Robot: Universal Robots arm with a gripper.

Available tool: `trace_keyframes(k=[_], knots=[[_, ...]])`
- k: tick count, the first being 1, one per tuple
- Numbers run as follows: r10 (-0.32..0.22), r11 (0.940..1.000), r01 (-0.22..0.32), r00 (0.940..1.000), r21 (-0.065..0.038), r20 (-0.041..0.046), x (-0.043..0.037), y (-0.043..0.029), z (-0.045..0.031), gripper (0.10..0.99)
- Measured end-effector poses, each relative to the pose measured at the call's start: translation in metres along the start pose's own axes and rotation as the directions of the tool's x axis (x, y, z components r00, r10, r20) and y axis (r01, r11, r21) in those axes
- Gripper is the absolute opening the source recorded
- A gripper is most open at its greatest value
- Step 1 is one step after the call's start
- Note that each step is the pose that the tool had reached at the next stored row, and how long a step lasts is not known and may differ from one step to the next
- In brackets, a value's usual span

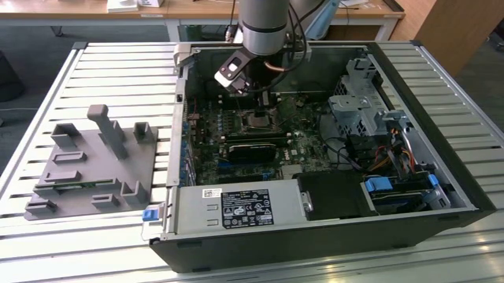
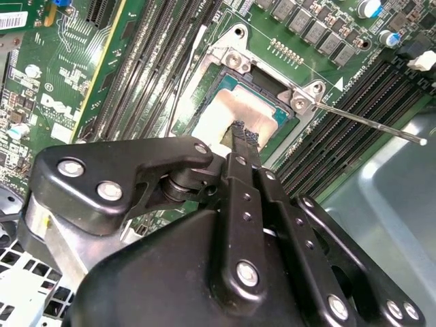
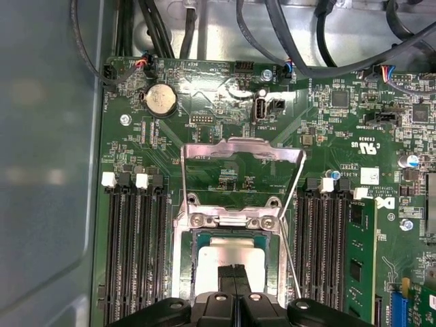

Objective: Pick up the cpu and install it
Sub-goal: 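Close the cpu cover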

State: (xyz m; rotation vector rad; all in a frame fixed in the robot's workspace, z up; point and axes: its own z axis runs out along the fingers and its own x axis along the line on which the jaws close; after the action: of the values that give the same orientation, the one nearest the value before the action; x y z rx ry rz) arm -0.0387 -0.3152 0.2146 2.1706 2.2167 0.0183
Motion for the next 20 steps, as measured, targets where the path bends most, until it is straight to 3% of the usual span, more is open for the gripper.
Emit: trace_keyframes(k=[19, 20], knots=[[0.000, 1.0000, 0.000, 1.0000, 0.000, -0.0001, -0.0001, 0.0002, -0.0044, 0.106], [0.001, 1.0000, -0.001, 1.0000, 0.000, 0.0000, -0.0004, 0.0008, -0.0230, 0.106]])
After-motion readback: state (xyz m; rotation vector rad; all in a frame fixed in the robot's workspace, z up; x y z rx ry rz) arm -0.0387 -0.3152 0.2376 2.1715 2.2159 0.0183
